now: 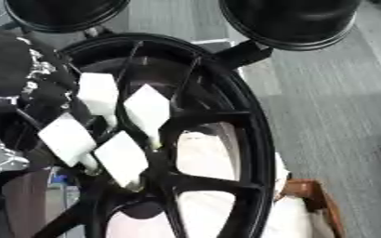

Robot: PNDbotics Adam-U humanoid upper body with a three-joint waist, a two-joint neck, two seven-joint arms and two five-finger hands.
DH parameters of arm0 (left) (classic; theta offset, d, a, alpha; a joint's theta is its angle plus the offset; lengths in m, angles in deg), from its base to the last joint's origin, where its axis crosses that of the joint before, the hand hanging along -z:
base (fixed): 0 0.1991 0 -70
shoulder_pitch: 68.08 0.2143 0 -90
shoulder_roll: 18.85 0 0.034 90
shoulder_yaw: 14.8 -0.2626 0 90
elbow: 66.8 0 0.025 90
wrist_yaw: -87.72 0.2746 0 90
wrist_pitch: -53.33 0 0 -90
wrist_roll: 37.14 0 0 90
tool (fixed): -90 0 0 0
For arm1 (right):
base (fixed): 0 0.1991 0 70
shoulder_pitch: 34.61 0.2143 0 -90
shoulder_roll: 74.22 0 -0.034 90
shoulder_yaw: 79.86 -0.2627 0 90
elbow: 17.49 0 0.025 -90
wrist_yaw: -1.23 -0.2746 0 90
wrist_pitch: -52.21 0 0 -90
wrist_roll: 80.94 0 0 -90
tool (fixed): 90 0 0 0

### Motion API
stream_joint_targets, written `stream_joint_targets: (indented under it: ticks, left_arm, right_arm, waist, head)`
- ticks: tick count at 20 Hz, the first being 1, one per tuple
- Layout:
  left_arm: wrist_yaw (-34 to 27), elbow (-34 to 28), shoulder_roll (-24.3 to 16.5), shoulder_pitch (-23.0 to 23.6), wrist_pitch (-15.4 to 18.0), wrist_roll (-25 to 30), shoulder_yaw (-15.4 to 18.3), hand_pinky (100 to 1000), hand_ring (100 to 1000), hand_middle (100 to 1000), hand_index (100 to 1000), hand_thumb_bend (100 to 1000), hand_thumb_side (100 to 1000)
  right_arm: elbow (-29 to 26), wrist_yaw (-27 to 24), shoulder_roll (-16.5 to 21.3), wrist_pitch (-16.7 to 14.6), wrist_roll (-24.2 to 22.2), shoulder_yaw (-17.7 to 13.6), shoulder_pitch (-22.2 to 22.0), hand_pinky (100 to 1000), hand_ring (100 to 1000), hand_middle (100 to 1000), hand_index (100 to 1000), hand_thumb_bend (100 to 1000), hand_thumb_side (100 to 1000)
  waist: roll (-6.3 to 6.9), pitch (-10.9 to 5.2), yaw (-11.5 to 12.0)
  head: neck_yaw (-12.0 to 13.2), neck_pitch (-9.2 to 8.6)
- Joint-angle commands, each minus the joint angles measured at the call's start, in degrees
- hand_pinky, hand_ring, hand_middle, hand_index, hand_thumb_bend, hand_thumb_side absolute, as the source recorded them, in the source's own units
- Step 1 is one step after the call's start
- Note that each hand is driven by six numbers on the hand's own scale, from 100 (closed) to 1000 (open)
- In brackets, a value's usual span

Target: Pull the pin out of the wheel hub.

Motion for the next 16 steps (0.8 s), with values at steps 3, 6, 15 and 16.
stream_joint_targets:
  ticks: [3, 6, 15, 16]
  left_arm:
    - [1.5, -0.3, -1.0, -0.2, 13.3, 14.0, -0.5, 759, 667, 580, 786, 324, 449]
    - [2.5, 0.6, -0.6, -0.2, 13.5, 14.0, -1.6, 757, 665, 581, 779, 308, 476]
    - [3.9, 3.2, 0.8, -0.8, 14.2, 14.0, -3.5, 728, 614, 510, 723, 252, 425]
    - [3.7, 3.3, 1.0, -0.9, 13.9, 14.0, -3.5, 709, 591, 478, 680, 215, 356]
  right_arm:
    - [-0.7, -0.2, 0.3, 0.1, 0.1, -0.4, 0.2, 810, 761, 633, 790, 100, 330]
    - [-0.7, -0.3, 0.3, 0.1, 0.1, -0.5, 0.3, 810, 760, 633, 790, 100, 330]
    - [-0.7, -0.5, 0.1, 0.1, 0.1, -0.7, 0.4, 809, 760, 633, 790, 100, 330]
    - [-0.7, -0.5, 0.1, 0.1, 0.1, -0.7, 0.4, 809, 760, 633, 790, 100, 330]
  waist:
    - [-0.10, -1.02, -0.2]
    - [-0.11, -0.96, -0.3]
    - [-0.18, -0.93, -0.4]
    - [-0.19, -0.94, -0.4]
  head:
    - [0.4, -0.12]
    - [0.5, -0.12]
    - [0.4, -0.20]
    - [0.4, -0.18]
